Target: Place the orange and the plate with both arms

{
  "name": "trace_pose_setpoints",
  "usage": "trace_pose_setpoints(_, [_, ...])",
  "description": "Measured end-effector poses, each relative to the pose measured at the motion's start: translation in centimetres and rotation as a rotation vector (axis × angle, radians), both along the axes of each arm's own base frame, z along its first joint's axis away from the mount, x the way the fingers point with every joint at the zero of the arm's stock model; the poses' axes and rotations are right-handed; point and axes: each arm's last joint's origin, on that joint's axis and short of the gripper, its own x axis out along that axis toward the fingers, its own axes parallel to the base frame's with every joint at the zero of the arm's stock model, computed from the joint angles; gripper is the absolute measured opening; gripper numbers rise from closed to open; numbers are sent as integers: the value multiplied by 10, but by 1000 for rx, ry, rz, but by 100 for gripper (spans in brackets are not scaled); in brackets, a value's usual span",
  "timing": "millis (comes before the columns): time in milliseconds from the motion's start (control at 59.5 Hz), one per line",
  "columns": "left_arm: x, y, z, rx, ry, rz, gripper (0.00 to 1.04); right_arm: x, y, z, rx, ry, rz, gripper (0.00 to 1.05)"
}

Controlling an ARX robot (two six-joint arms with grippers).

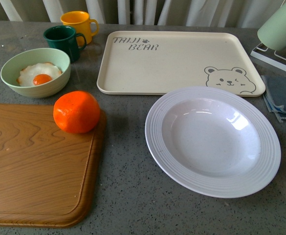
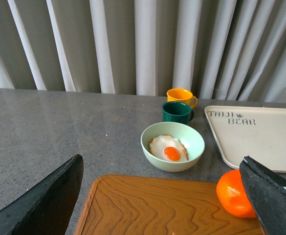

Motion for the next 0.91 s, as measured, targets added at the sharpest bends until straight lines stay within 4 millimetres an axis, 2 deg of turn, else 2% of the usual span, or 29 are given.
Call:
trace_pose_setpoints(622, [0,0,0,0,4,-8,96,0,0,0,0,0,0,96])
trace_pose_setpoints(689, [1,-1,1,-20,214,-175,96,0,0,0,0,0,-2,96])
trace_pose_setpoints(723, [4,-2,5,-78,378,-296,96,0,0,0,0,0,2,96])
trace_pose_setpoints(773, [14,-7,11,-133,480,-421,96,0,0,0,0,0,0,96])
trace_pose_setpoints(824, [28,-10,20,-158,497,-497,96,0,0,0,0,0,1,96])
trace_pose_setpoints(908, [53,-15,29,-161,481,-510,96,0,0,0,0,0,0,96])
